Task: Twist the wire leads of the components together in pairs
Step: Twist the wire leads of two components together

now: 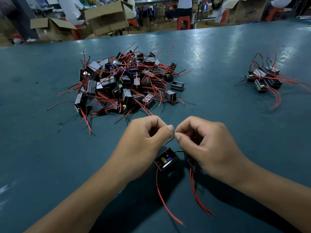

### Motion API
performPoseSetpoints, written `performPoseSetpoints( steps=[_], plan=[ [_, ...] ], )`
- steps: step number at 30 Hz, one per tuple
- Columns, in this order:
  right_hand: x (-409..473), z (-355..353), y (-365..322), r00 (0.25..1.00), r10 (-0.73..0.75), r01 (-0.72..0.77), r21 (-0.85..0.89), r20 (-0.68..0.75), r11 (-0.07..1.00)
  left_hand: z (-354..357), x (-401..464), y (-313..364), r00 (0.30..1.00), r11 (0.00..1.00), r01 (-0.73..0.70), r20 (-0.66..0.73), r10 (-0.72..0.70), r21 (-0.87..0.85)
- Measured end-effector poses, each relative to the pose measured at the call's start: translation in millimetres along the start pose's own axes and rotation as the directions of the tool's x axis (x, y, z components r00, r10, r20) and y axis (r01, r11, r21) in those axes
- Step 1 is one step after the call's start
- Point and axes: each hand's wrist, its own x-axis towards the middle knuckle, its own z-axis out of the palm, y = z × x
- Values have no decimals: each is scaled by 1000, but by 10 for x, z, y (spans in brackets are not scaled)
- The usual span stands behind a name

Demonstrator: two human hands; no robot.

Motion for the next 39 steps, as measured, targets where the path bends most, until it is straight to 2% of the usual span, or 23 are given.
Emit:
performPoseSetpoints(
  steps=[3,5,8,10,18,23,26,30,34,37,39],
  plan=[
    [26,-29,25,999,40,-41,30,5,999,-202,60,6,966,947,-259,34,257,190],
    [33,-39,29,998,50,-52,52,30,997,-282,90,-19,901,836,-431,105,422,341],
    [33,-48,25,994,54,-63,104,90,993,-292,112,-61,814,689,-574,217,539,441],
    [36,-55,35,993,55,-69,129,108,989,-289,124,-83,770,624,-624,235,593,470],
    [45,-65,29,990,44,-67,169,137,983,-320,145,-90,695,514,-687,259,670,514],
    [44,-83,23,976,35,-105,323,215,941,-366,141,-70,655,482,-727,285,700,490],
    [47,-90,20,970,27,-109,331,243,937,-365,128,-58,644,465,-732,284,710,498],
    [38,-86,19,971,18,-84,269,239,959,-359,127,-46,644,457,-736,309,700,499],
    [33,-98,5,978,-67,48,97,200,994,-355,126,-60,658,478,-733,323,681,484],
    [36,-100,-3,975,-142,147,-15,169,989,-335,129,-74,687,518,-713,322,652,472],
    [30,-115,-7,968,-195,210,-85,155,974,-304,124,-76,728,581,-681,319,607,446]
  ],
)
